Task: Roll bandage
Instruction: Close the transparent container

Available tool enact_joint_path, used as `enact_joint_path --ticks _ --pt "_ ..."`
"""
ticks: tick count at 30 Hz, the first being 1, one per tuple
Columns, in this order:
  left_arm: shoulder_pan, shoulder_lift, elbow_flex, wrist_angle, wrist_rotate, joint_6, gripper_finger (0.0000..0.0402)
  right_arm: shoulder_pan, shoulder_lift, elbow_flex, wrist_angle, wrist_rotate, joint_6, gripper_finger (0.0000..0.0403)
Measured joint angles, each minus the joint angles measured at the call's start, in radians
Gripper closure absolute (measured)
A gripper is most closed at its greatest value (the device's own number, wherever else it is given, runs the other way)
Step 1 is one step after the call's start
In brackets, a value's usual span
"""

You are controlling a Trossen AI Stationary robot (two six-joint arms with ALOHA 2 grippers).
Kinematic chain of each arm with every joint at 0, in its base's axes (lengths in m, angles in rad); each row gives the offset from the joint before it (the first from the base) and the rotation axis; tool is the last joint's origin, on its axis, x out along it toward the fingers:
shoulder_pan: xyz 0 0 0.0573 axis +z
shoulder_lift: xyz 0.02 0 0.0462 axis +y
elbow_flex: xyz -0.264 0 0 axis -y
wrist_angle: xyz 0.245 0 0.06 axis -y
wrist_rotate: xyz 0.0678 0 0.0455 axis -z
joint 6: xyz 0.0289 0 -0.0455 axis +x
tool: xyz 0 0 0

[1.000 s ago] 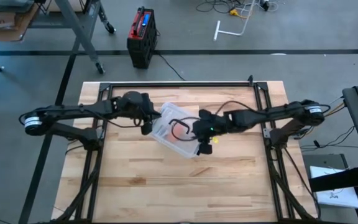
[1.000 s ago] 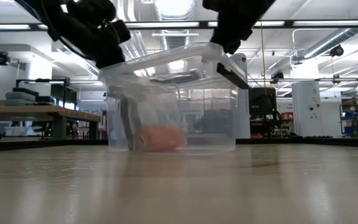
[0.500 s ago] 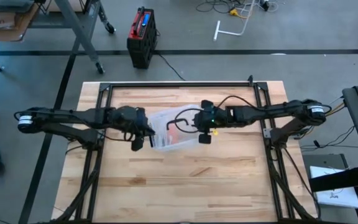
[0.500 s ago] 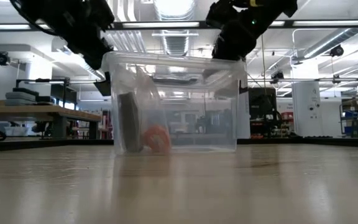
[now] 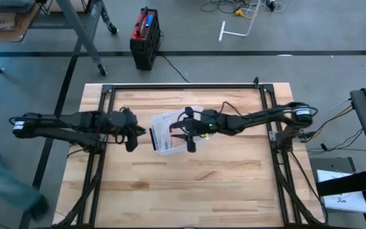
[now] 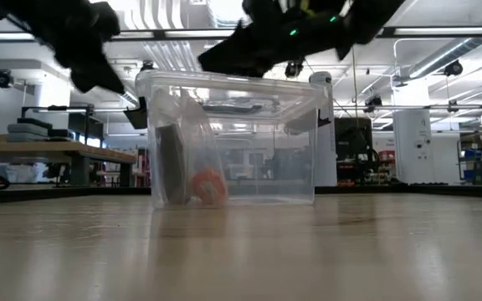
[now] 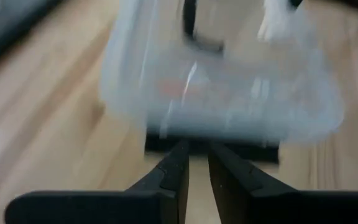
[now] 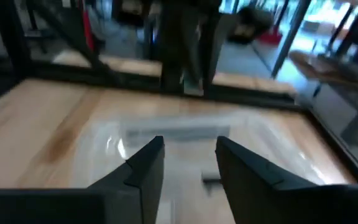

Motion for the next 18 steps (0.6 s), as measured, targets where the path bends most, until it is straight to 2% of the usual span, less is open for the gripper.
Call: enact_joint_path --ticks 3,8,13,15,18 --pt "-0.011 -0.025 -0.03 -0.062 0.0 -0.071 0.0342 -0.009 0.097 0.042 0.059 -0.03 -0.001 0.0239" --pt "-0.048 -0.038 -0.089 -0.114 0.005 -0.128 0.0324 -0.034 0.22 0.15 0.075 -0.198 0.05 0.0218" --pt "-0.069 -0.03 -0.151 -0.11 0.005 -0.138 0.0309 -0.047 0.281 0.226 0.076 -0.212 0.062 0.0213" --pt "-0.069 -0.023 -0.187 -0.067 -0.007 -0.137 0.0303 -0.054 0.282 0.246 0.067 -0.212 0.071 0.0213" --pt "-0.068 -0.017 -0.264 0.082 -0.017 -0.108 0.0294 -0.068 0.282 0.261 0.005 -0.209 0.072 0.0217"
